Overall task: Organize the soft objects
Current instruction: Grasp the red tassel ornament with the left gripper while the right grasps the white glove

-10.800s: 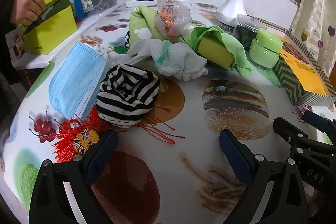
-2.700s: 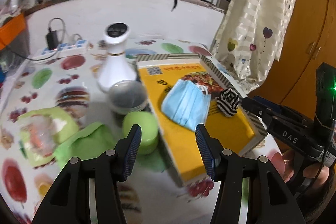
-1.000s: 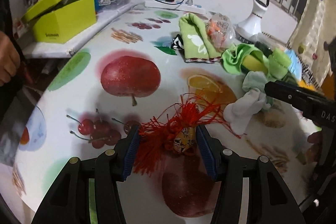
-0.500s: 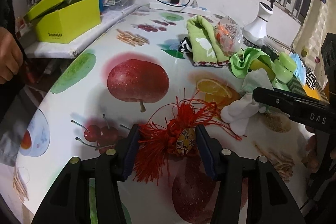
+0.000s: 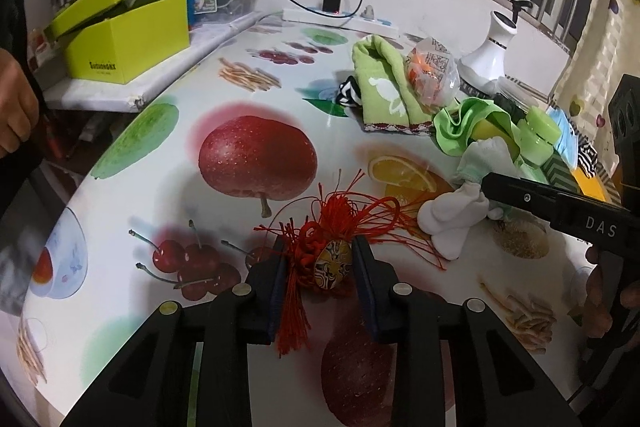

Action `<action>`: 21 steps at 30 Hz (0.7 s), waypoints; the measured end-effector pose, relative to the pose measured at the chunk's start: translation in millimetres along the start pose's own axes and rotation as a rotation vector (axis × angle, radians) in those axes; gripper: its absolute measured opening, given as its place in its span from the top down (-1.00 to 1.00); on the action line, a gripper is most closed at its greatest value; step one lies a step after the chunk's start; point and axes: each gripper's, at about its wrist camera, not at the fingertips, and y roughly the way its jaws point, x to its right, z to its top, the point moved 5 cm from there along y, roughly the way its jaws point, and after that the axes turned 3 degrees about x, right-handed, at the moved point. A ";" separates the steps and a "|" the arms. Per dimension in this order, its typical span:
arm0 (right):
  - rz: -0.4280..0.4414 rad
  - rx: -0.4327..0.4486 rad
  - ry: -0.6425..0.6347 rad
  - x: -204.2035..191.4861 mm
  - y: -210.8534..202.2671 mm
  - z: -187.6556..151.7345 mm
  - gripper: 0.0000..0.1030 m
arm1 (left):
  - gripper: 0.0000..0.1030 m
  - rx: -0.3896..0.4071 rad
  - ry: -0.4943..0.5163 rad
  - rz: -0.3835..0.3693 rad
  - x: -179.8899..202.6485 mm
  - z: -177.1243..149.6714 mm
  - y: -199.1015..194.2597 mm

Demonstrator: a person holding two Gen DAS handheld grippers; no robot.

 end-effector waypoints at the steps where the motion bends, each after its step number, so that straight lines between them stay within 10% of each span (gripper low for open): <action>1: 0.000 0.000 0.000 0.0 -0.2 -0.1 0.29 | 0.43 0.000 0.001 0.001 0.2 -0.1 0.2; 21: -0.016 0.033 -0.035 -3.0 -13.8 3.3 0.43 | 0.43 0.017 0.023 -0.009 13.1 9.0 -10.9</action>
